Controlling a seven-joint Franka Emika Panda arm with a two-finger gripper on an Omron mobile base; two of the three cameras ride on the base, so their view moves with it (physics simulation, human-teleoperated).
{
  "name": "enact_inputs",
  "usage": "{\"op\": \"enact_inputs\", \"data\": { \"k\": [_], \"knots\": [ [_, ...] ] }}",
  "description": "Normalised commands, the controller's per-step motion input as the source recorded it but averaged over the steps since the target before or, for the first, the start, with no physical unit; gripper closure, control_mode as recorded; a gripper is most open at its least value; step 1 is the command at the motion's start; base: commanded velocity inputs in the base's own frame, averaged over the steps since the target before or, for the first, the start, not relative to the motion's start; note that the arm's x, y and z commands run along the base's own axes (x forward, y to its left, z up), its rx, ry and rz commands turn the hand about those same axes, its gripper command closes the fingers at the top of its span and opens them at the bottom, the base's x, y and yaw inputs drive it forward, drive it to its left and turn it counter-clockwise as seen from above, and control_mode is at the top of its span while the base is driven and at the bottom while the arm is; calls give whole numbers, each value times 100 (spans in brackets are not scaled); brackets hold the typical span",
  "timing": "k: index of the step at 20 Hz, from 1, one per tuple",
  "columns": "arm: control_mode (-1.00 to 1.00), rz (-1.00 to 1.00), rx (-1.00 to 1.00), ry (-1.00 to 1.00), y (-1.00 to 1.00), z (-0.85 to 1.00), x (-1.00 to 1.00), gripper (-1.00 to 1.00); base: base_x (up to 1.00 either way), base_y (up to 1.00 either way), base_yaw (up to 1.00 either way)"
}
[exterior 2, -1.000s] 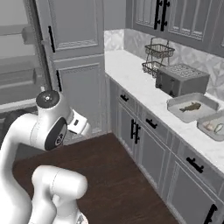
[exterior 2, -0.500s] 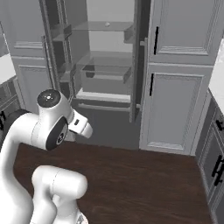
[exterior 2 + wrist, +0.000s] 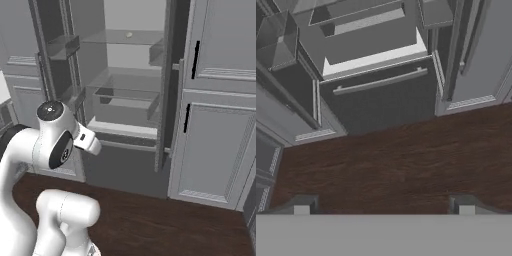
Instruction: Place one garlic and one fish in each tupperware on the nearby counter, to pack two identical lunches.
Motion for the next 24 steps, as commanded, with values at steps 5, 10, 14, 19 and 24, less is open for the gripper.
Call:
{"op": "enact_inputs", "data": {
  "k": [5, 10, 14, 19, 24],
  "knots": [
    [100, 0, 0, 0, 0, 0, 0, -100, 100, 0, 4],
    [100, 0, 0, 0, 0, 0, 0, -100, 100, 0, 5],
    [100, 0, 0, 0, 0, 0, 0, -100, 100, 10, 1],
    [100, 0, 0, 0, 0, 0, 0, -100, 100, 40, 0],
    [100, 0, 0, 0, 0, 0, 0, -100, 20, 14, 2]
  ]
}}
